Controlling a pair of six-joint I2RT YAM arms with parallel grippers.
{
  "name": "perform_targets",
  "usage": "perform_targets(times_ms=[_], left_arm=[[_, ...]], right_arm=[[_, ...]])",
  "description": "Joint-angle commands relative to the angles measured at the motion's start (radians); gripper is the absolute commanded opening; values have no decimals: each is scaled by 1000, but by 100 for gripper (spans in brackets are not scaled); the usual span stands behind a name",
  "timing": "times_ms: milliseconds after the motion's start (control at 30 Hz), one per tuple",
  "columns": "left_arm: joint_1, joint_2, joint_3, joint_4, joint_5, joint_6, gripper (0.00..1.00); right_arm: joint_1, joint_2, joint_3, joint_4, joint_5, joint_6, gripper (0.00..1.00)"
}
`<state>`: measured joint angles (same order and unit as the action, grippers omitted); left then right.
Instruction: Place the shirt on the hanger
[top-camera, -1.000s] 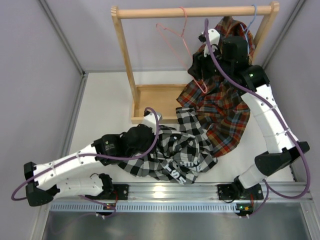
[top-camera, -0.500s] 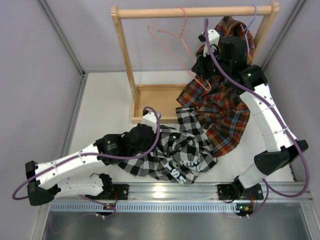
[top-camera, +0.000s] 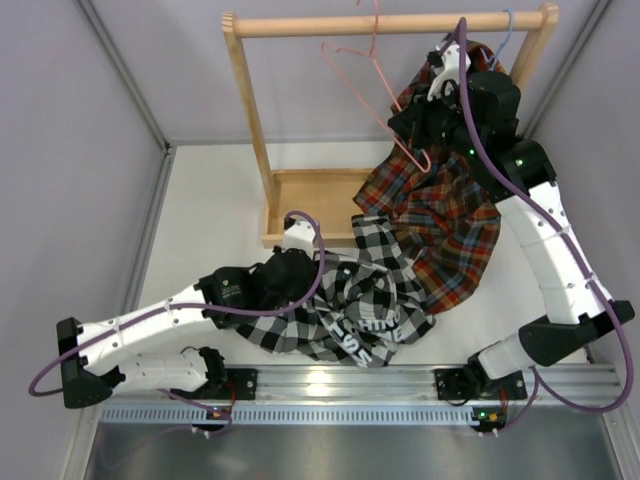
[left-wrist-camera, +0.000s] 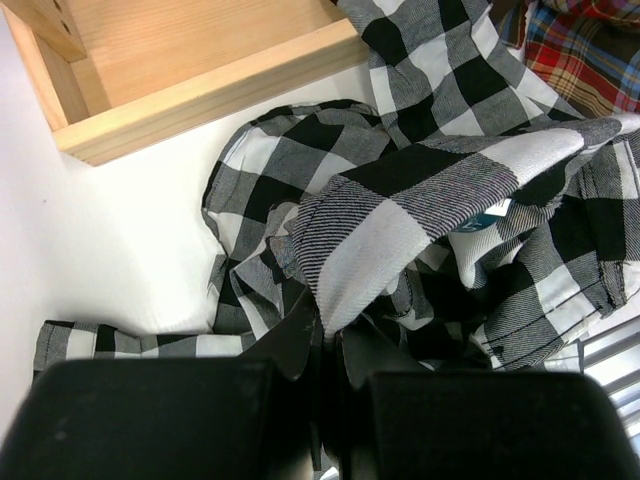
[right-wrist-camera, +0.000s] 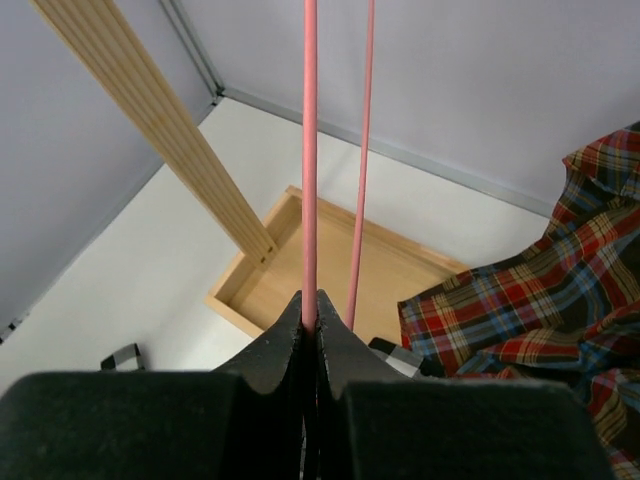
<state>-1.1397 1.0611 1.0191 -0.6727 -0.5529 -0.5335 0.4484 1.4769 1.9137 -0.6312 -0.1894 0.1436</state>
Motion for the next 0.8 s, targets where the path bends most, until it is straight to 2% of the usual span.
perform_targets(times_ms=[0,133,233,533,633,767], left_arm=[[5,-6,19,67,-42,-22,0],[24,3,12,97,-48,-31,0],[115,42,18,131,36,-39,0],[230,128,10,231,160,-69,0],[264,138,15,239,175,-79,0],[394,154,22,249,257,-83,0]], right_arm=[[-10,-13,62,91,-18,51,0],[-10,-35,54,97,-57,56,0],[-10,-82,-1,152,-82,62,0],[-11,-190,-97,116,-131,16,0],[-11,-268,-181,7,-136,-27,0],[-11,-475,-445,-22,-136,-24,0]])
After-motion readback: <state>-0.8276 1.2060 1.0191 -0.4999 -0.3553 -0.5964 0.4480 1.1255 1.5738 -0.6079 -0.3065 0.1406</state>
